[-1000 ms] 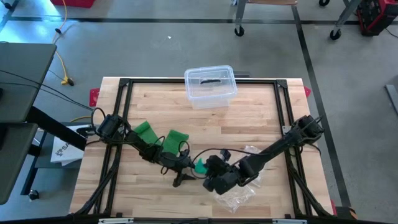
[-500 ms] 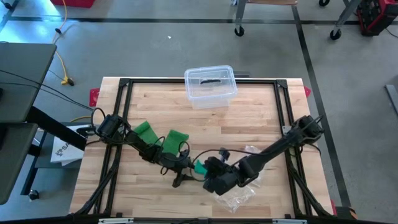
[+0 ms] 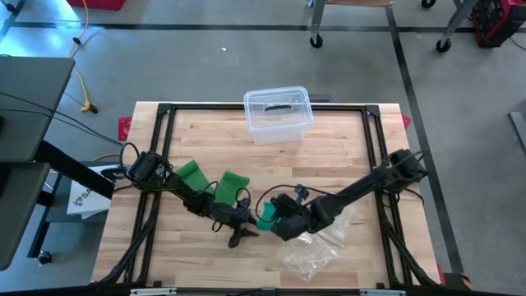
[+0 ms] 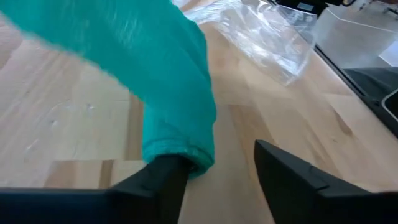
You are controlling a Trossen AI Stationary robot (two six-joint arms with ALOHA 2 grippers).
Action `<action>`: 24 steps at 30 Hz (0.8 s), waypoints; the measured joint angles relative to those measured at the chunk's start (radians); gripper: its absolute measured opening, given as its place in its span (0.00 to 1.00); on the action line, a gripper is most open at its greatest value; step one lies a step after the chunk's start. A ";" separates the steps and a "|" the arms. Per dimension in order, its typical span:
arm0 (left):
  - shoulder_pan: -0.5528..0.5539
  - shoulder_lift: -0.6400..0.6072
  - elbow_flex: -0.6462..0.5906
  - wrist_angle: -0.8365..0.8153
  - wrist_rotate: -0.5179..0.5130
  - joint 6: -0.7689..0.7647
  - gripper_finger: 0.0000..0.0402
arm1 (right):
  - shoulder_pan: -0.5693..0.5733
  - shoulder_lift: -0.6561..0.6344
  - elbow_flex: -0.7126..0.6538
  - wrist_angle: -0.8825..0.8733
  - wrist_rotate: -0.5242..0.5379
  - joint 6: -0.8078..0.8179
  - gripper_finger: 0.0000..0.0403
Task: Roll bandage
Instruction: Roll the blue bandage
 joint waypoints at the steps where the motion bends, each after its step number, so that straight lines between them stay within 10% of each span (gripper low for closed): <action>1: 0.000 0.000 0.000 -0.003 -0.008 0.000 0.40 | -0.006 0.000 -0.021 0.023 -0.002 -0.005 0.00; 12: -0.004 0.000 0.000 -0.014 -0.030 0.021 0.03 | -0.070 0.000 -0.076 0.171 -0.074 -0.133 0.00; 24: -0.063 -0.001 -0.001 0.015 0.085 -0.017 0.01 | -0.086 0.000 -0.158 0.377 -0.235 -0.306 0.00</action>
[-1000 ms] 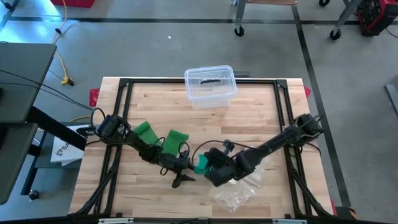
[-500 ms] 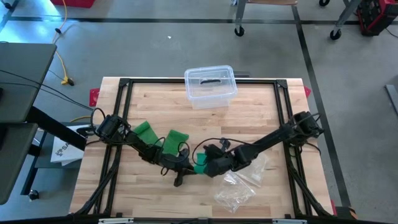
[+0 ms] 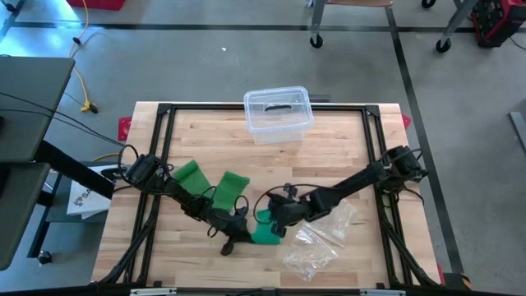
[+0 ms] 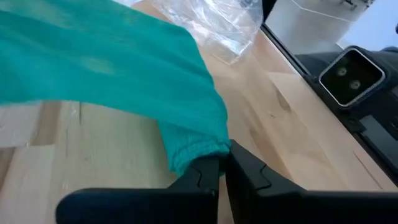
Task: Roll bandage
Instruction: Roll the blue bandage
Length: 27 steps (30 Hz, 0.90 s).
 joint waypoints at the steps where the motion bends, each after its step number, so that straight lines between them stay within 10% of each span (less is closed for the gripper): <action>1: 0.000 0.000 0.000 0.000 -0.005 -0.007 0.01 | 0.007 0.000 -0.010 0.036 -0.006 -0.013 0.00; 27: 0.000 -0.058 -0.001 0.039 0.030 -0.272 0.01 | 0.115 -0.059 -0.030 -0.088 0.123 0.202 0.41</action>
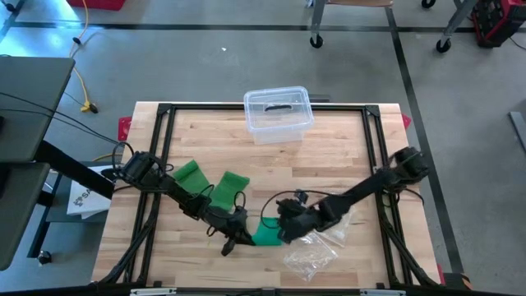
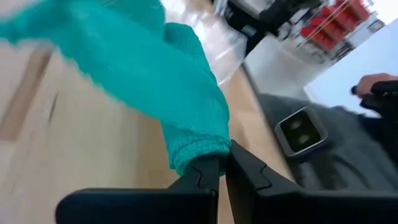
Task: Roll bandage
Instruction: Roll the blue bandage
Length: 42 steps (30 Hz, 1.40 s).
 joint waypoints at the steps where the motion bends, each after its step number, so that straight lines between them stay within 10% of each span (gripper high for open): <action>1: 0.000 -0.007 0.000 0.011 0.009 0.000 0.01 | 0.020 -0.020 0.000 -0.004 0.020 0.006 0.41; 8: 0.000 -0.026 0.001 0.037 0.049 -0.009 0.01 | 0.099 -0.100 0.000 -0.092 0.203 0.079 0.41; 27: 0.049 -0.026 0.002 0.032 -0.002 -0.212 0.01 | 0.082 -0.014 0.002 0.183 0.041 -0.079 0.48; 33: 0.041 -0.026 0.002 0.027 0.001 -0.222 0.01 | 0.026 0.045 0.001 -0.041 0.191 0.280 0.48; 42: 0.040 -0.025 0.003 0.135 0.024 -0.203 0.01 | 0.141 -0.080 0.014 -0.189 0.288 0.199 0.48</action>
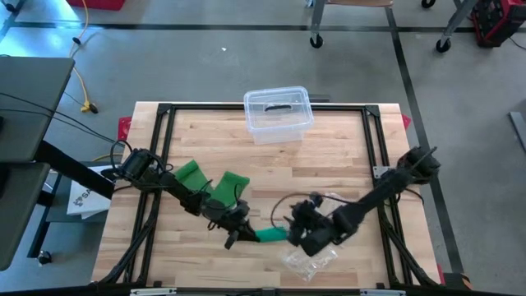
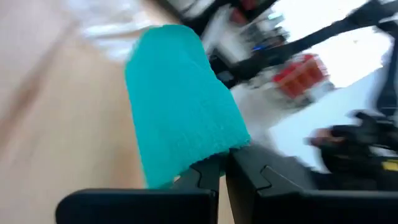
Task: Roll bandage
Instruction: Roll the blue bandage
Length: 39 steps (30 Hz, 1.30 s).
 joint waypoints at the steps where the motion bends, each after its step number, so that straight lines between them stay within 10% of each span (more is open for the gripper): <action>1: 0.000 0.000 0.000 0.042 0.016 0.001 0.01 | 0.022 -0.007 0.000 -0.001 0.001 -0.035 0.48; 14: 0.007 -0.020 0.014 0.415 0.085 0.012 0.01 | 0.211 0.045 -0.001 0.275 0.321 -0.274 0.48; 32: 0.007 -0.028 0.063 0.420 0.145 0.028 0.01 | 0.110 0.055 -0.002 0.920 0.143 -0.923 0.47; 39: 0.007 -0.028 0.063 0.420 0.146 0.029 0.01 | 0.118 0.055 -0.002 0.942 0.142 -0.949 0.22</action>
